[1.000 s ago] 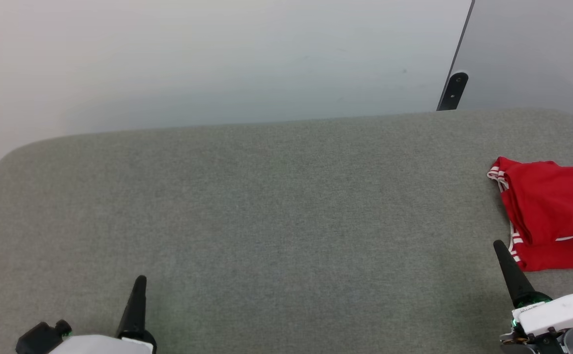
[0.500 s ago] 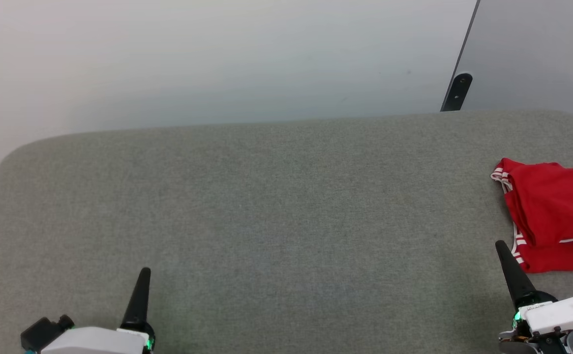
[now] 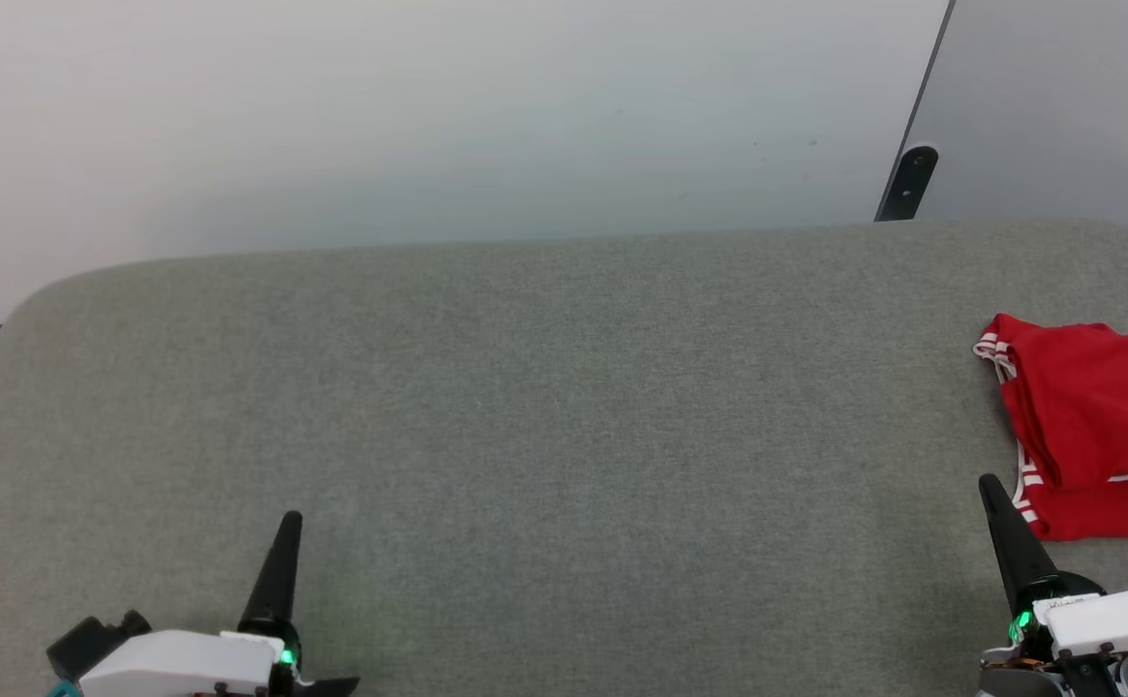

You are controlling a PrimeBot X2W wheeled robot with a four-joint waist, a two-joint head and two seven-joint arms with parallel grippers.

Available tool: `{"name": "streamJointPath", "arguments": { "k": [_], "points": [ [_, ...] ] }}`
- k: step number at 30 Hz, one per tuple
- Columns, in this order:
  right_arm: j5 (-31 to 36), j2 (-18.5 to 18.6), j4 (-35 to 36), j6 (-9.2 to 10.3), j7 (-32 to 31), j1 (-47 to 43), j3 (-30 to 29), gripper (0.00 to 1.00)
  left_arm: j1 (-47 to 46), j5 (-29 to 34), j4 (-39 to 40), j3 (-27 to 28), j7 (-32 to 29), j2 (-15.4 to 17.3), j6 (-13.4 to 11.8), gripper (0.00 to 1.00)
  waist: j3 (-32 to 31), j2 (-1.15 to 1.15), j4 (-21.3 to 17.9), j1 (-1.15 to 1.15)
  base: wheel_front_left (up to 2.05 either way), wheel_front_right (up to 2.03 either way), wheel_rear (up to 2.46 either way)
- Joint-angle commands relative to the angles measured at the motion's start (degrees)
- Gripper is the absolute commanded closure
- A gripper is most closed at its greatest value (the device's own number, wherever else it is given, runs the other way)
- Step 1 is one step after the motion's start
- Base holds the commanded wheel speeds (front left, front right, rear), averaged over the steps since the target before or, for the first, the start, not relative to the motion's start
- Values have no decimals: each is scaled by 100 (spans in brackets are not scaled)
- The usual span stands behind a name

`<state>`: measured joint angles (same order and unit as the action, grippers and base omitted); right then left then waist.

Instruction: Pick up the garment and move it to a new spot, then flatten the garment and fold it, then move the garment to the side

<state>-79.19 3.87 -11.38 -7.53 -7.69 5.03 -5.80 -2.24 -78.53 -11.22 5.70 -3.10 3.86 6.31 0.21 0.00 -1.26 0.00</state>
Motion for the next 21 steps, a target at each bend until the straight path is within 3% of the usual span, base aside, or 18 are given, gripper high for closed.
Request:
{"name": "streamJointPath", "arguments": {
  "k": [1, 21],
  "points": [
    [-136, -6, 0, 6, 25, 100, -23, 100, -108, -124, 3, 24, -34, -5, 47, 100, 0, 0, 6, 0, 0, 0, 0],
    [-867, -71, -169, 7, 88, 123, -58, 100, -305, -902, -180, 60, -230, -59, 102, 100, -2, 0, 74, 0, 0, 0, 0]
  ]
}}
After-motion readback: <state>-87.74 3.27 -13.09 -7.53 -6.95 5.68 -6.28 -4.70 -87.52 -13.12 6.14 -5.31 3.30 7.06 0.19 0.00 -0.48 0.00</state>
